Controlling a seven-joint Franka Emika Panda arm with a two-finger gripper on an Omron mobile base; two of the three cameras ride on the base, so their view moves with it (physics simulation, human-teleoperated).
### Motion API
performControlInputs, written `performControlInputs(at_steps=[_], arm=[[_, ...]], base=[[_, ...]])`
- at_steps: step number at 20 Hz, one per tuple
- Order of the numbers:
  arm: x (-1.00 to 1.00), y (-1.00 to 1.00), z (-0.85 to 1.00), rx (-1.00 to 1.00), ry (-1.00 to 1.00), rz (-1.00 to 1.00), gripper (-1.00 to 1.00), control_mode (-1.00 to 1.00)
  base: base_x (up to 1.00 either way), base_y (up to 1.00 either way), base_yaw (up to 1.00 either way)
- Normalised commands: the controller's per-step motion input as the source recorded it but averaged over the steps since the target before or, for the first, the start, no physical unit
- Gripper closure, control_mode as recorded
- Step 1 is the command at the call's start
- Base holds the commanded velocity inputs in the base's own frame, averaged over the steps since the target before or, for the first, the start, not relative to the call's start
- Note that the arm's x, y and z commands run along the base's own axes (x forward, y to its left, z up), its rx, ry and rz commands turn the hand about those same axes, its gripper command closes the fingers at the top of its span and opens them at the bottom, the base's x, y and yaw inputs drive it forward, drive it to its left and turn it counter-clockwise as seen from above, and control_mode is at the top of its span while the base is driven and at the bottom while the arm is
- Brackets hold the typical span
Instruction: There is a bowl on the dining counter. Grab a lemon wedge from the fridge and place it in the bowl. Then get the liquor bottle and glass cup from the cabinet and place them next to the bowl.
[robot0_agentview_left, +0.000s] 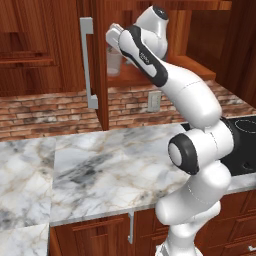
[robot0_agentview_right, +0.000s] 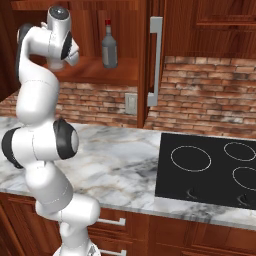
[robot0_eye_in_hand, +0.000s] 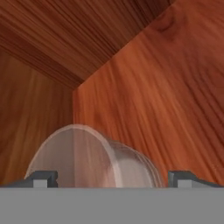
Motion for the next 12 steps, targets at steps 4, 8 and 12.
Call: performControlInputs(at_steps=[4,8,12], arm=[[0.00,-0.09,-0.33,0.00,0.00,0.00,-1.00,-1.00],[0.00,-0.06,-0.37,0.00,0.00,0.00,1.00,-1.00],[0.00,0.00,-0.34,0.00,0.00,0.00,1.00,-1.00]], base=[[0.00,0.00,0.00],[0.00,0.00,0.00],[0.00,0.00,0.00]])
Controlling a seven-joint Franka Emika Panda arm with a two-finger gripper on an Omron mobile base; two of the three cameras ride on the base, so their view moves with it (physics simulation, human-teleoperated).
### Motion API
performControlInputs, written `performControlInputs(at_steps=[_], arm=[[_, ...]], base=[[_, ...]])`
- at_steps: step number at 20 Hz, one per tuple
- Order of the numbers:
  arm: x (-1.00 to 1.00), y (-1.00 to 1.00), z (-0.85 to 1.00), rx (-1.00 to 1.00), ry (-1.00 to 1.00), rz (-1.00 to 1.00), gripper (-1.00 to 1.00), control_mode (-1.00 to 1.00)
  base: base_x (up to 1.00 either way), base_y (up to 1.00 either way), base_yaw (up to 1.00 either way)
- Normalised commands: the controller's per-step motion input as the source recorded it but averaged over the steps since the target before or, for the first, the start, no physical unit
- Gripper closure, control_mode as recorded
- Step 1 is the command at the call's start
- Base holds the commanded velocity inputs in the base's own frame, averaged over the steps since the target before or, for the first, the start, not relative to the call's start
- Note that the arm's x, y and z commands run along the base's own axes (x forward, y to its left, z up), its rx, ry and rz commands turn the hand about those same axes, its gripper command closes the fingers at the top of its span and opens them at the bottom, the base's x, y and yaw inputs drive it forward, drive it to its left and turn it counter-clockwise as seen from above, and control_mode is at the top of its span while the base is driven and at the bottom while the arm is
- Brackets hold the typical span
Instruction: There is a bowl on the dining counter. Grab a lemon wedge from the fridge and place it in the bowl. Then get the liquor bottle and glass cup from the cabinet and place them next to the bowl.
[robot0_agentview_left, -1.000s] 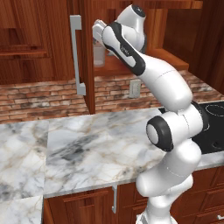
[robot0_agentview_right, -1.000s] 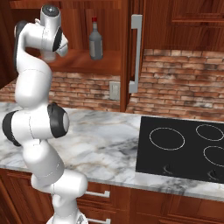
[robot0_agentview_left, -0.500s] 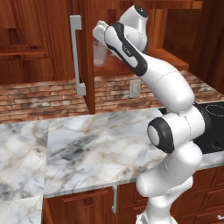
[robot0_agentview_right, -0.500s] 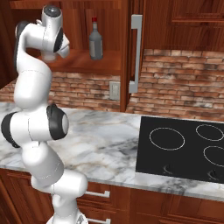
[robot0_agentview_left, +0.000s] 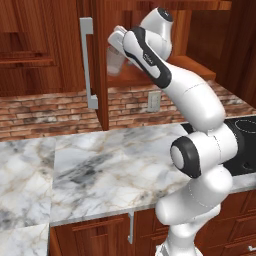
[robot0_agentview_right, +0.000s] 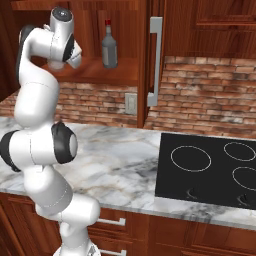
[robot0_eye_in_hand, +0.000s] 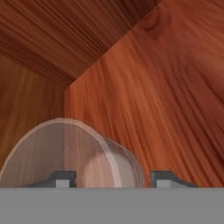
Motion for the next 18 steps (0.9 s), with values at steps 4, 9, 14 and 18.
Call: performControlInputs(at_steps=[4,9,14,18], arm=[[0.00,0.00,-0.27,0.00,0.00,0.00,1.00,-1.00],[0.00,0.00,-0.08,0.00,0.00,0.00,1.00,-1.00],[-0.26,-0.05,0.00,0.00,-0.01,0.00,1.00,-1.00],[-0.83,-0.12,0.30,0.00,-0.10,0.00,1.00,-1.00]], base=[[0.00,0.00,0.00],[0.00,0.00,0.00],[0.00,0.00,0.00],[0.00,0.00,0.00]])
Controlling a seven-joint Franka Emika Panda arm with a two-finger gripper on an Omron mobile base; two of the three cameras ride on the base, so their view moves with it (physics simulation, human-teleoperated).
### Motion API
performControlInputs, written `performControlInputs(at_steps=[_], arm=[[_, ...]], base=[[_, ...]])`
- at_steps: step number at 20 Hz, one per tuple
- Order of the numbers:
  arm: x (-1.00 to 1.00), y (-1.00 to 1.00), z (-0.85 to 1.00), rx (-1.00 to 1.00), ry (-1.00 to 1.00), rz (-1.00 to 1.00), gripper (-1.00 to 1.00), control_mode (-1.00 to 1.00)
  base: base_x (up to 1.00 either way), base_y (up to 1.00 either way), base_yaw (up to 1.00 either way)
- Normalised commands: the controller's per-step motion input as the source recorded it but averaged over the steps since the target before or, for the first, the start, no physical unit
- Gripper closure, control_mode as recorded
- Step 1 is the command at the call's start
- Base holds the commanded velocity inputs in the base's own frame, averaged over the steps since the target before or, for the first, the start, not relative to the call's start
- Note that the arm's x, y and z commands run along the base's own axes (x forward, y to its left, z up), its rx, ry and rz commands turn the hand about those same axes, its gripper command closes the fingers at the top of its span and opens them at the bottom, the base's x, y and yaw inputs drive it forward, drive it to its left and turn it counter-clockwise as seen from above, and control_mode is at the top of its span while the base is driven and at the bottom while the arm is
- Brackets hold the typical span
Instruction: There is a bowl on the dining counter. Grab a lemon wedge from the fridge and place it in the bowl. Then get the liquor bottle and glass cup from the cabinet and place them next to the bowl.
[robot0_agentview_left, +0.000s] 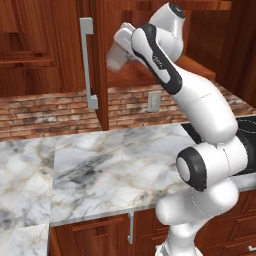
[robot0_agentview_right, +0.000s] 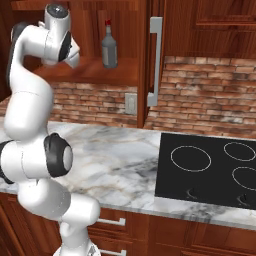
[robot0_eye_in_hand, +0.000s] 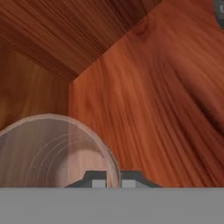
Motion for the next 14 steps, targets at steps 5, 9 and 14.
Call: performControlInputs(at_steps=[5,9,14], arm=[[-1.00,-0.30,0.55,0.00,-0.15,-0.01,1.00,-1.00],[-1.00,-0.73,0.37,-0.03,-0.08,-0.02,1.00,-1.00],[-1.00,-0.98,0.02,-0.15,0.00,0.00,1.00,-1.00]], base=[[0.00,0.00,0.00],[0.00,0.00,0.00],[0.00,0.00,0.00]])
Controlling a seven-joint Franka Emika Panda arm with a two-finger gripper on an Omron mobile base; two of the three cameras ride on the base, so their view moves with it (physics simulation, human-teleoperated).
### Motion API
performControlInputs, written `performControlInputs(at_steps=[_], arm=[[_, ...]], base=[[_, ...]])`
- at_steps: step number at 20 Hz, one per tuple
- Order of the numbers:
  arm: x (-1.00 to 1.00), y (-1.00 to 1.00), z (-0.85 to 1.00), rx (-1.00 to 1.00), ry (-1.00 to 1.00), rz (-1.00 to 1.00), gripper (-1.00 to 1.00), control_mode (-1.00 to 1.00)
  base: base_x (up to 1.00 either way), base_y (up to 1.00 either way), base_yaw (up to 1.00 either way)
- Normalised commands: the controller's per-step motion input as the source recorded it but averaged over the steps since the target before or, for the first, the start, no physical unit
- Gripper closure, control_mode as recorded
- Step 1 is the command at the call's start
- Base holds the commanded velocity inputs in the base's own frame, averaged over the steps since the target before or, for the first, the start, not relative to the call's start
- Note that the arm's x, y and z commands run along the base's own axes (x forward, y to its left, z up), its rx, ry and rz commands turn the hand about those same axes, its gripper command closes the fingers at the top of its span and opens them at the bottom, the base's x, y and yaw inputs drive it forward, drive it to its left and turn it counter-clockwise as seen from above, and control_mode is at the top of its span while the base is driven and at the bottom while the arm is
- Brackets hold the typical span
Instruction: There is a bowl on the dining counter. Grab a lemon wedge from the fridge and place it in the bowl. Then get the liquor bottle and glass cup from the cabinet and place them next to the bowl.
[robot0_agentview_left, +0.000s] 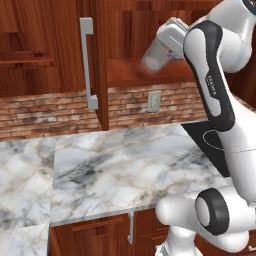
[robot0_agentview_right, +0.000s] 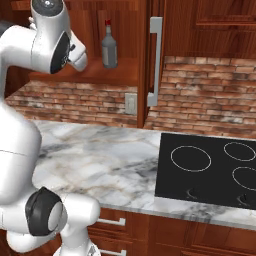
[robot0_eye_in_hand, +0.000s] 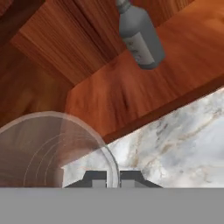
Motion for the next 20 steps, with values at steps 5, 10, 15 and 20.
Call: performControlInputs(at_steps=[5,10,15,20], arm=[[-1.00,-0.92,-0.34,-0.28,0.11,0.00,1.00,-1.00],[-1.00,-0.45,-0.50,-0.33,0.15,0.03,1.00,-1.00],[-1.00,0.00,-0.66,-0.27,0.05,0.07,1.00,-1.00],[-0.92,0.00,-0.54,-0.12,0.01,0.02,1.00,-1.00]], base=[[0.00,0.00,0.00],[0.00,0.00,0.00],[0.00,0.00,0.00],[0.00,0.00,0.00]])
